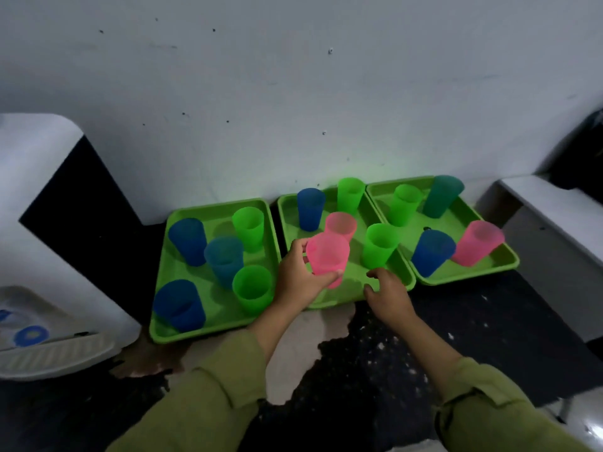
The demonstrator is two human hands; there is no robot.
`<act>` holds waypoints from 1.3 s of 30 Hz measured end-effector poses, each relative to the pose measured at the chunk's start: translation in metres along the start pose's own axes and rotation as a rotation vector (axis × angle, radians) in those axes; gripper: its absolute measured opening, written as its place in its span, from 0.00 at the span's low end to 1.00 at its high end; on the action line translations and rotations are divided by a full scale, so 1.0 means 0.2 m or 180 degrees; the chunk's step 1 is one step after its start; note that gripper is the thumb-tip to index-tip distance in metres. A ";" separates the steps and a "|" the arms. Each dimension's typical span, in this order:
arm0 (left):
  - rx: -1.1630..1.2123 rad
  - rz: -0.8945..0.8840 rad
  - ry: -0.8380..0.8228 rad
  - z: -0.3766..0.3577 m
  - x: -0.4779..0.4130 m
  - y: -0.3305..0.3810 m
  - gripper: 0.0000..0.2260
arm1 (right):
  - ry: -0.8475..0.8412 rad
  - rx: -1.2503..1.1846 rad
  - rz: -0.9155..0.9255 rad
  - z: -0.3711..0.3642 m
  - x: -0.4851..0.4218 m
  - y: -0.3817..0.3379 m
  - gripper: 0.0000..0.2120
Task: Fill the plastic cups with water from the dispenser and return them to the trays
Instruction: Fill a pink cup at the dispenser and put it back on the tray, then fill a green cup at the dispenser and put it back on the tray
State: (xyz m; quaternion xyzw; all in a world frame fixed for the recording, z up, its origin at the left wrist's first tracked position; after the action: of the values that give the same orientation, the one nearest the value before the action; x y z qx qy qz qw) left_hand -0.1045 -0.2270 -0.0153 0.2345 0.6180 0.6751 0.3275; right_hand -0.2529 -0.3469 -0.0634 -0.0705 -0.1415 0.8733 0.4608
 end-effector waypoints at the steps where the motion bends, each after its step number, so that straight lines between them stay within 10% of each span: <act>1: -0.0026 0.0018 0.0061 -0.04 -0.03 -0.01 0.31 | -0.0057 -0.0004 -0.0013 0.00 -0.02 0.02 0.16; 19: -0.0628 0.0453 0.0216 -0.21 -0.19 -0.27 0.34 | -0.0141 0.1160 0.0945 -0.14 -0.08 0.37 0.12; 28: -0.1882 -0.0615 0.0432 -0.30 -0.19 -0.15 0.38 | 0.0793 0.1059 0.1085 -0.17 -0.06 0.36 0.18; 39: -0.3062 -0.0676 -0.1565 -0.71 -0.54 -0.05 0.41 | 0.0728 0.1092 0.1061 -0.17 -0.07 0.36 0.16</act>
State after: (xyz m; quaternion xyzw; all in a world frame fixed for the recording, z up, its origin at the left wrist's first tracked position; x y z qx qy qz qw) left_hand -0.1327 -0.4017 -0.0326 0.1455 0.1653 0.7700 0.5988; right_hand -0.2937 -0.3904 -0.1182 -0.1118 0.0752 0.9347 0.3288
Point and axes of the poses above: each hand's wrist, its own x-axis away from the middle knuckle, its own z-axis out of the back of the hand, y = z × x, the point moved 1 cm from there along -x, towards the middle knuckle, and after that the axes turned 15 degrees about x, right-handed, at the moved point
